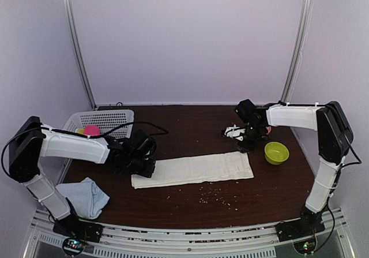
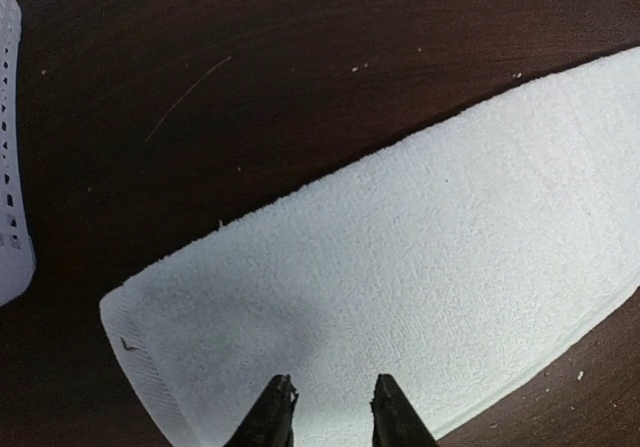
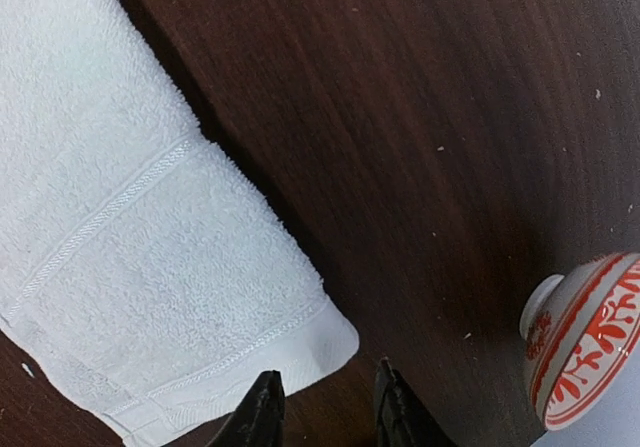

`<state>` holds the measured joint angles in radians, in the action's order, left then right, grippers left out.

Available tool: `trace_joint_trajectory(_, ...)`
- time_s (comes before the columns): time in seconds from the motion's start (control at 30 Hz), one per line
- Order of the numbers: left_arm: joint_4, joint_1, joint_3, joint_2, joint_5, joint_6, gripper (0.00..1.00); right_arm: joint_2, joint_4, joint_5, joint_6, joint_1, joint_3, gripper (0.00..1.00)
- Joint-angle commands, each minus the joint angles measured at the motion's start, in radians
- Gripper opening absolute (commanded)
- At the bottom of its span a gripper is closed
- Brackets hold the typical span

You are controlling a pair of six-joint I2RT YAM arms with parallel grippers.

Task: Roll the towels
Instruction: Adjust the towel at the center of the board, then pick up the towel from the center of the board.

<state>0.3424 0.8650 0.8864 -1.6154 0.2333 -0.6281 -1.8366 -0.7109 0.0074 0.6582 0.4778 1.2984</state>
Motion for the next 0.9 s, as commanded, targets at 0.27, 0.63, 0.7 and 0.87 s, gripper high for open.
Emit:
trace_joint_trajectory(0.27,0.034,-0.002,0.026,0.034,0.037,-0.022,0.33,0.062,-0.12,-0.203,-0.319,-0.121,-0.049,0.42)
trace_joint_trajectory(0.63,0.024,-0.003,-0.011,0.038,0.05,-0.029,0.33,-0.028,-0.09,-0.23,-0.389,-0.121,-0.048,0.45)
trace_joint_trajectory(0.7,0.023,-0.002,-0.017,0.041,0.051,-0.029,0.33,-0.046,-0.087,-0.231,-0.399,-0.122,-0.04,0.45)
trace_joint_trajectory(0.87,0.024,-0.003,-0.013,0.037,0.054,-0.024,0.33,-0.08,-0.089,-0.248,-0.409,-0.121,-0.023,0.42)
